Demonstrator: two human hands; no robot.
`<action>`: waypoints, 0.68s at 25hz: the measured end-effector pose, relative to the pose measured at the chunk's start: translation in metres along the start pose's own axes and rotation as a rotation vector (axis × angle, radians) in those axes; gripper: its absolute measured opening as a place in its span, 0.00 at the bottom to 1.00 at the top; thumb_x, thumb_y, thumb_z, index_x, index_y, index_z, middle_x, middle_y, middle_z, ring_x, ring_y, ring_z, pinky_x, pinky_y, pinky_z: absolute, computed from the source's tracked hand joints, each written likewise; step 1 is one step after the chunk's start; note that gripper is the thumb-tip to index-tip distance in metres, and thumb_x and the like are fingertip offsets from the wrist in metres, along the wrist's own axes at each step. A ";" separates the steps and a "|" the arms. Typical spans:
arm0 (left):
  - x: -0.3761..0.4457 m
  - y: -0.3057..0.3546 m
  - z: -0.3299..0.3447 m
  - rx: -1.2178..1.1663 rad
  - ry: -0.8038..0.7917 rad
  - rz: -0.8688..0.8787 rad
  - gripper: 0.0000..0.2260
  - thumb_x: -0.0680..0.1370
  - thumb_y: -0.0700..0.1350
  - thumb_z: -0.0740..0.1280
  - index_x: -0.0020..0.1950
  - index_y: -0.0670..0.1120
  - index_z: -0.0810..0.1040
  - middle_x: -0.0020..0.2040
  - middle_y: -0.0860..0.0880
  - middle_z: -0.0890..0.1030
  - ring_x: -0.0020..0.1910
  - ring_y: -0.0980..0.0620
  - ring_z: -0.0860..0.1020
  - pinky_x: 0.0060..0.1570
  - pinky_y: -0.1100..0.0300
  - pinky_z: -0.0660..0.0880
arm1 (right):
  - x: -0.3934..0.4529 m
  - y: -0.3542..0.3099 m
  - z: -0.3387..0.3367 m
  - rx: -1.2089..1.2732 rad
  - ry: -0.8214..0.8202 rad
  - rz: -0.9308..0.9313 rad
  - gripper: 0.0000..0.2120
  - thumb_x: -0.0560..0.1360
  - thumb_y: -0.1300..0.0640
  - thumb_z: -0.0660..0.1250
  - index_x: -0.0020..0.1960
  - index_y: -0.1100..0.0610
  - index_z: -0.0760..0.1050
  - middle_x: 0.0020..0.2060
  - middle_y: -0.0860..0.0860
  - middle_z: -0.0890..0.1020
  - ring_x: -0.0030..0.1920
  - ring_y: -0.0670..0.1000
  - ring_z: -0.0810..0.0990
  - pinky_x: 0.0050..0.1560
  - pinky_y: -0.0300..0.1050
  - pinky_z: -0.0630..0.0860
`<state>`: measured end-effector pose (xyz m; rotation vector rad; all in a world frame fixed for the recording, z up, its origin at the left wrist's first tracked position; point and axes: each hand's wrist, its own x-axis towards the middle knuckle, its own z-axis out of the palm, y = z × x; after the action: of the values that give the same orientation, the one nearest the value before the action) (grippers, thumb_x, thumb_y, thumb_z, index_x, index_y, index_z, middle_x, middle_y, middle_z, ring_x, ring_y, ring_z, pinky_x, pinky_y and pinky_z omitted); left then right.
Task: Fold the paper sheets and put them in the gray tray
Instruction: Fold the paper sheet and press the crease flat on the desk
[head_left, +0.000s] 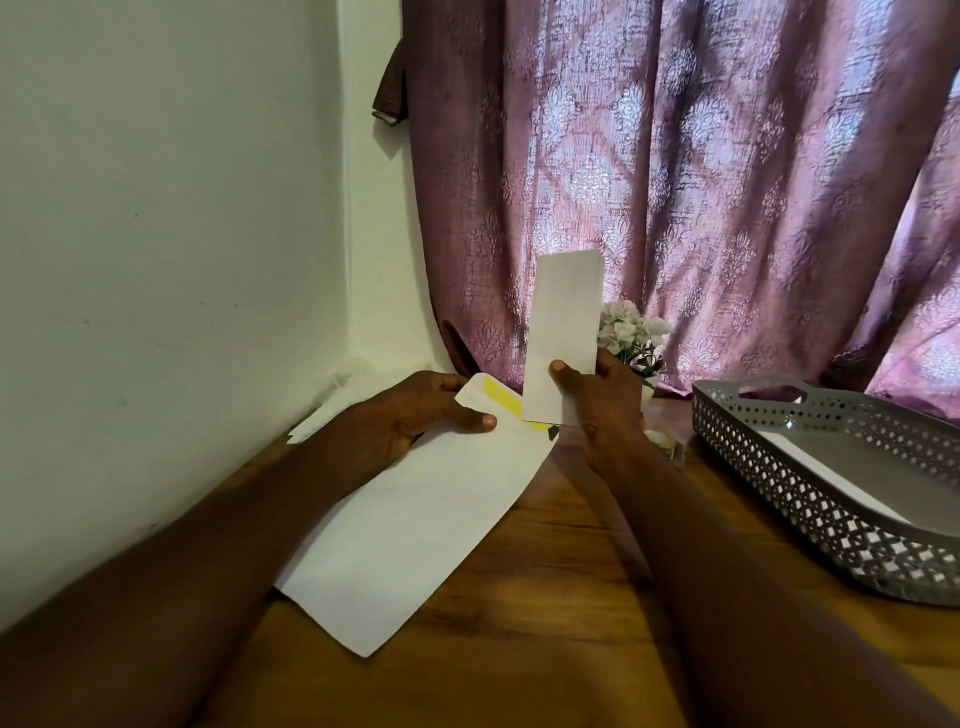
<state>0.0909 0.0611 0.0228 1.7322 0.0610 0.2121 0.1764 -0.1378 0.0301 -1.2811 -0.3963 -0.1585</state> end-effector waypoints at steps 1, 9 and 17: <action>0.000 0.000 0.000 0.000 -0.006 0.008 0.15 0.69 0.35 0.81 0.52 0.47 0.86 0.50 0.47 0.89 0.46 0.51 0.88 0.40 0.62 0.82 | 0.000 0.000 0.000 0.002 -0.001 0.009 0.15 0.75 0.68 0.73 0.62 0.62 0.81 0.48 0.55 0.86 0.40 0.46 0.83 0.33 0.33 0.79; -0.004 0.001 0.003 -0.037 -0.023 0.001 0.17 0.69 0.35 0.81 0.56 0.45 0.86 0.53 0.44 0.88 0.52 0.47 0.87 0.48 0.56 0.84 | 0.002 0.004 0.000 -0.023 -0.038 0.069 0.15 0.74 0.64 0.76 0.60 0.61 0.82 0.47 0.53 0.86 0.47 0.54 0.86 0.53 0.57 0.84; -0.005 0.002 0.010 0.019 0.020 0.002 0.15 0.71 0.38 0.81 0.55 0.46 0.86 0.51 0.46 0.89 0.50 0.48 0.87 0.55 0.54 0.82 | 0.003 0.009 0.007 0.037 -0.071 0.316 0.12 0.73 0.61 0.78 0.53 0.58 0.80 0.41 0.53 0.85 0.37 0.52 0.85 0.23 0.44 0.79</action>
<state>0.0879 0.0502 0.0223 1.7488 0.0757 0.2312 0.1806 -0.1283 0.0246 -1.2987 -0.2515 0.1610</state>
